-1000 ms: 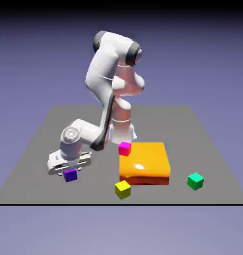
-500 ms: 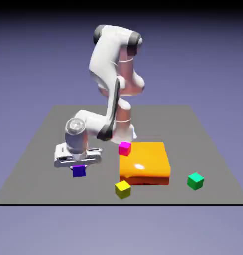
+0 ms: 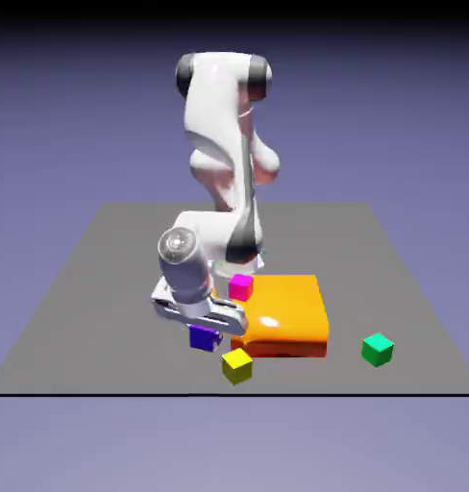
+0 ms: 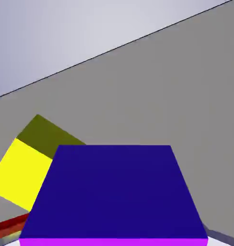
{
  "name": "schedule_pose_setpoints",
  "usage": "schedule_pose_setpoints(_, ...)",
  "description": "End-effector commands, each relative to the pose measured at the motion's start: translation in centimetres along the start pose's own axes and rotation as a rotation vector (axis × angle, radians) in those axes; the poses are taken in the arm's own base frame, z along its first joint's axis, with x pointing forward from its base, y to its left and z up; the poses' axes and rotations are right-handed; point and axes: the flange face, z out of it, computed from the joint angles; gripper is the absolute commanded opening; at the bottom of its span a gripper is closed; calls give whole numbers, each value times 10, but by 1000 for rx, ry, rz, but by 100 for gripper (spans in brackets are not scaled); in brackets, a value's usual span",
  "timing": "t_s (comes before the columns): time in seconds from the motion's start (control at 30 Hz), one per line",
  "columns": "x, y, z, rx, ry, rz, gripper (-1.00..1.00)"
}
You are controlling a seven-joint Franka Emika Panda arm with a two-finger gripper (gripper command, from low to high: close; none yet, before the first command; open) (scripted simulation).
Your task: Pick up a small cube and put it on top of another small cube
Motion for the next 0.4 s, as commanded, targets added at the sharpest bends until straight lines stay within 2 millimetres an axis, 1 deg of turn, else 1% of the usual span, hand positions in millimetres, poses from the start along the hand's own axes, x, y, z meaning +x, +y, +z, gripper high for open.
schedule_pose_setpoints(0.0, -8, -4, -3, 3, -13, 33, -100)
schedule_pose_setpoints(0.07, -23, -12, -10, 10, -44, 97, -100)
schedule_pose_setpoints(0.1, -23, -12, -10, 10, -44, 97, -100)
schedule_pose_setpoints(0.2, -20, -18, 44, 10, -44, 97, -100)
schedule_pose_setpoints(0.23, -19, -18, 58, 10, -44, 97, -100)
schedule_pose_setpoints(0.27, -19, -18, 58, 10, -44, 97, 100)
schedule_pose_setpoints(0.3, -19, -18, 58, 10, -44, 97, 100)
schedule_pose_setpoints(0.37, -21, -16, 22, 10, -44, 97, 100)
